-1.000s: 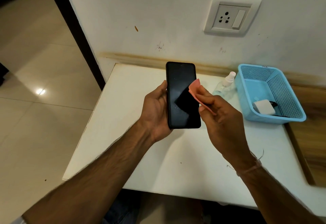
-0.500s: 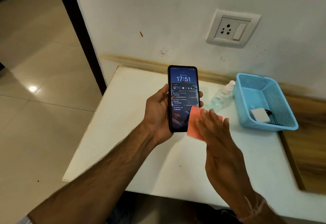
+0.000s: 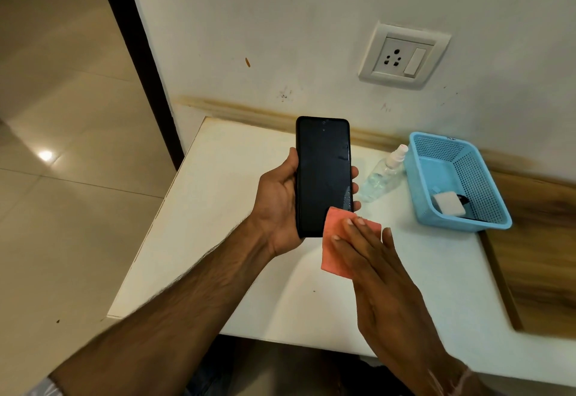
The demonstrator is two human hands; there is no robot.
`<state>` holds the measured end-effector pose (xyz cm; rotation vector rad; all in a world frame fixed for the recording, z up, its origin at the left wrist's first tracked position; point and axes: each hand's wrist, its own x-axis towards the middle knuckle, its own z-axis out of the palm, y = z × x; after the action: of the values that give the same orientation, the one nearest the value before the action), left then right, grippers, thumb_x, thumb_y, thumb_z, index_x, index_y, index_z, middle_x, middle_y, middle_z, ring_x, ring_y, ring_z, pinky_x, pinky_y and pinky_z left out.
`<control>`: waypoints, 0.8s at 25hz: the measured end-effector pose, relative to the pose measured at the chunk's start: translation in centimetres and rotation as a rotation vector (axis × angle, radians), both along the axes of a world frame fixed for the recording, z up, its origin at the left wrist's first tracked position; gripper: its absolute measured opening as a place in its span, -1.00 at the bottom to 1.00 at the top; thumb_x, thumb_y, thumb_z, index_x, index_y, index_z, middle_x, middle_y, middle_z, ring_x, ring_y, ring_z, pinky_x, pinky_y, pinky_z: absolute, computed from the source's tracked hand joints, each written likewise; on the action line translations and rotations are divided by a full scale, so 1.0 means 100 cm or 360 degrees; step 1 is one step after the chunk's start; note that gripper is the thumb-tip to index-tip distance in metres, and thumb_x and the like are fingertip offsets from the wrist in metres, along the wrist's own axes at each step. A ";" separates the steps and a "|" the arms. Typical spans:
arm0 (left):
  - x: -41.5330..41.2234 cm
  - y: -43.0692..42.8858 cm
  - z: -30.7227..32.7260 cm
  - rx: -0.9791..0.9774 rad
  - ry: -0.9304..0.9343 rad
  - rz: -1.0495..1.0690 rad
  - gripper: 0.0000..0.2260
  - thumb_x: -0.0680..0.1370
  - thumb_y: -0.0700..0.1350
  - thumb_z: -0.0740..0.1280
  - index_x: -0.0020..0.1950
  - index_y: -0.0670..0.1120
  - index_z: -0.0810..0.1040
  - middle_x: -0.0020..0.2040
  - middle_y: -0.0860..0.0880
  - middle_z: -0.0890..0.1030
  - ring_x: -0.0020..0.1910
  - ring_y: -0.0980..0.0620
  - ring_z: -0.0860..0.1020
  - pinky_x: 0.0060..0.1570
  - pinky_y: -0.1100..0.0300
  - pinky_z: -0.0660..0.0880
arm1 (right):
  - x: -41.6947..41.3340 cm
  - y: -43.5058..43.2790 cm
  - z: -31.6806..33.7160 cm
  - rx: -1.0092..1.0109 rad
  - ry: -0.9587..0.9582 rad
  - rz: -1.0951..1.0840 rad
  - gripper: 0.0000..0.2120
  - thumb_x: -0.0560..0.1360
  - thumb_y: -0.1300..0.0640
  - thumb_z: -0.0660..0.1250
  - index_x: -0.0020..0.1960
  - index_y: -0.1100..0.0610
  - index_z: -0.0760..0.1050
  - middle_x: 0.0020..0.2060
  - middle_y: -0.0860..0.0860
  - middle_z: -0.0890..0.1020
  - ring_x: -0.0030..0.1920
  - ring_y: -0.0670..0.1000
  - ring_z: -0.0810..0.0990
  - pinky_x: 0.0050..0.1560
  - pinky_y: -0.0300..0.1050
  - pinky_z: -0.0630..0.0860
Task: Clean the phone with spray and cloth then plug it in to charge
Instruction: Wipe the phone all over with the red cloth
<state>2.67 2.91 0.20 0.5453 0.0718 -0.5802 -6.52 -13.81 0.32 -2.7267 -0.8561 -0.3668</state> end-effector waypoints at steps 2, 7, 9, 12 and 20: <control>-0.001 0.001 0.000 -0.0019 0.0020 -0.0011 -0.32 0.64 0.31 -0.04 0.50 -0.16 0.41 0.32 -0.23 0.54 0.21 -0.22 0.52 0.35 -0.22 0.39 | -0.002 0.003 0.004 -0.0045 0.0007 -0.0040 -0.40 0.64 0.00 -0.23 0.29 0.29 0.46 0.27 0.25 0.49 0.35 0.27 0.37 0.38 0.18 -0.13; -0.002 0.000 0.002 -0.0011 0.0038 -0.0002 -0.31 0.64 0.31 -0.04 0.52 -0.16 0.39 0.34 -0.23 0.52 0.19 -0.21 0.53 0.37 -0.21 0.35 | -0.002 0.009 0.008 -0.0101 0.0003 -0.0101 -0.32 0.62 -0.07 -0.28 0.27 0.33 0.45 0.24 0.25 0.51 0.28 0.33 0.45 0.37 0.15 -0.02; -0.002 0.001 0.003 -0.0028 0.0036 0.0000 -0.31 0.64 0.32 -0.04 0.52 -0.16 0.39 0.34 -0.22 0.53 0.16 -0.19 0.55 0.35 -0.19 0.38 | 0.000 0.010 0.005 -0.0125 0.0051 -0.0066 -0.38 0.61 -0.13 -0.26 0.46 0.22 0.20 0.29 0.22 0.46 0.37 0.20 0.31 0.39 0.11 -0.05; -0.002 0.002 0.004 -0.0030 0.0030 -0.0014 -0.31 0.63 0.32 -0.05 0.49 -0.16 0.42 0.31 -0.21 0.56 0.13 -0.18 0.57 0.24 -0.13 0.50 | 0.005 0.008 -0.005 -0.0049 0.0018 0.0067 -0.46 0.59 -0.18 -0.23 0.52 -0.08 -0.27 0.54 -0.10 -0.01 0.51 -0.11 -0.11 0.45 0.03 -0.10; -0.002 0.000 0.005 -0.0011 0.0050 0.0020 -0.31 0.64 0.31 -0.06 0.52 -0.15 0.39 0.33 -0.22 0.53 0.12 -0.17 0.57 0.22 -0.08 0.51 | 0.014 0.009 -0.009 0.0085 0.0060 -0.0052 -0.49 0.60 0.00 -0.08 0.53 0.00 -0.05 0.51 0.00 0.11 0.51 0.02 0.11 0.47 0.14 0.01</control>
<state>2.43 2.95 0.73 0.5286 0.1025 -0.5766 -5.17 -12.90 -0.56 -2.6923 -0.7814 -0.3386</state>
